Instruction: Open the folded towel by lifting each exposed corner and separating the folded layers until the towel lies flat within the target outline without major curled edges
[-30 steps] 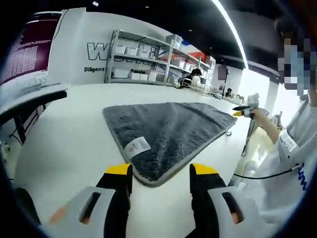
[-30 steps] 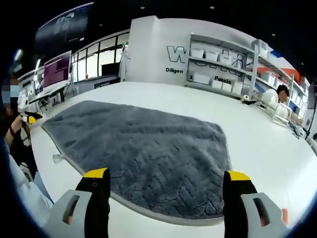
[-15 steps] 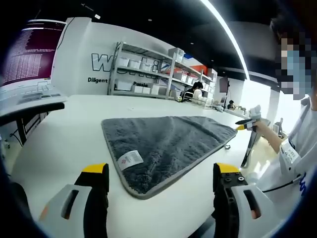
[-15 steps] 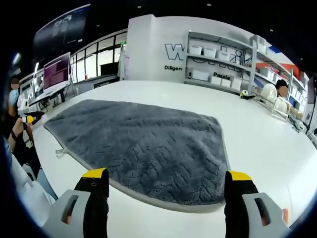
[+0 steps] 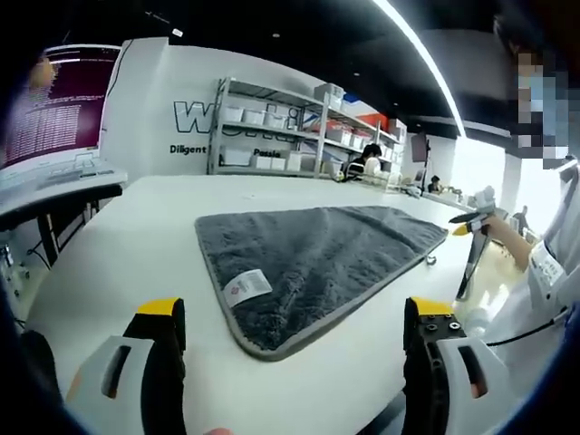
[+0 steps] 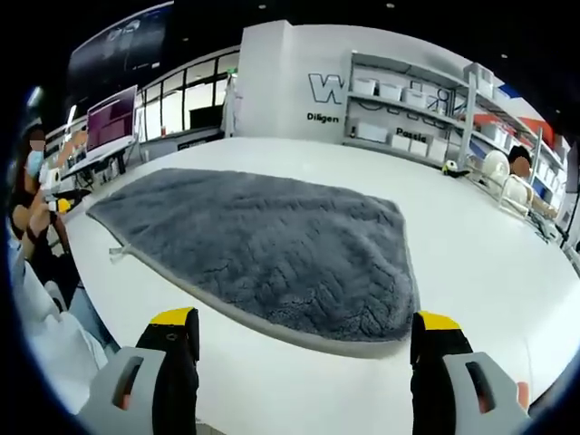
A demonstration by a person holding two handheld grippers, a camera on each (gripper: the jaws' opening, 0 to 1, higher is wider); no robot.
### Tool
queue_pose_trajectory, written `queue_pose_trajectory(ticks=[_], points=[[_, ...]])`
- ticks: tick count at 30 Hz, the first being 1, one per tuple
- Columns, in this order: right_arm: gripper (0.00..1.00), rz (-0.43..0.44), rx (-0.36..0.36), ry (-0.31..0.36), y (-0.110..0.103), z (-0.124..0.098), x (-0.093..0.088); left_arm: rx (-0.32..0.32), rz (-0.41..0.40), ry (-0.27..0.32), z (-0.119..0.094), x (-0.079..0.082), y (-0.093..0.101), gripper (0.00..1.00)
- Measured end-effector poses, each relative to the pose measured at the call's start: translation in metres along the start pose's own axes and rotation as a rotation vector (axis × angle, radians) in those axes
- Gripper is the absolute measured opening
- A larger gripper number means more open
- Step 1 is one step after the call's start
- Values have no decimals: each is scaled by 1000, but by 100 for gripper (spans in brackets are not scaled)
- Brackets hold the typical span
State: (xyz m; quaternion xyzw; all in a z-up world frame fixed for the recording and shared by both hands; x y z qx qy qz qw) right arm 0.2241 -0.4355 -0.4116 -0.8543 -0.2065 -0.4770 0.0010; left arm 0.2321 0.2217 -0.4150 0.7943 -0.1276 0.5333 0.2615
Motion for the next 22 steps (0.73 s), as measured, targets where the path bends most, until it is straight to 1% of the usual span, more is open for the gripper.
queue_pose_trajectory(ticks=[4, 7, 13, 22], points=[[99, -8, -13, -16, 2, -1, -4, 2, -7, -2, 0, -4, -1, 99], [99, -4, -10, -5, 2, -3, -4, 6, 0, -14, 0, -7, 0, 99], [99, 1, -17, -1, 2, -4, -4, 11, 0, -15, 1, -8, -1, 99], [99, -3, -24, -13, 4, 0, -10, 24, 12, -39, 1, -11, -1, 99]])
Point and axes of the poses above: the point that each gripper's makers call its tool centre point, and the gripper's own axes: z roughly forward along the fingers, y roughly to its right, x roughly out of its top, the point moved 9 cm from there along -z, roughly backward along the fingers, and after that the axes turned 9 degrees about -z, right-handed, at the moved point
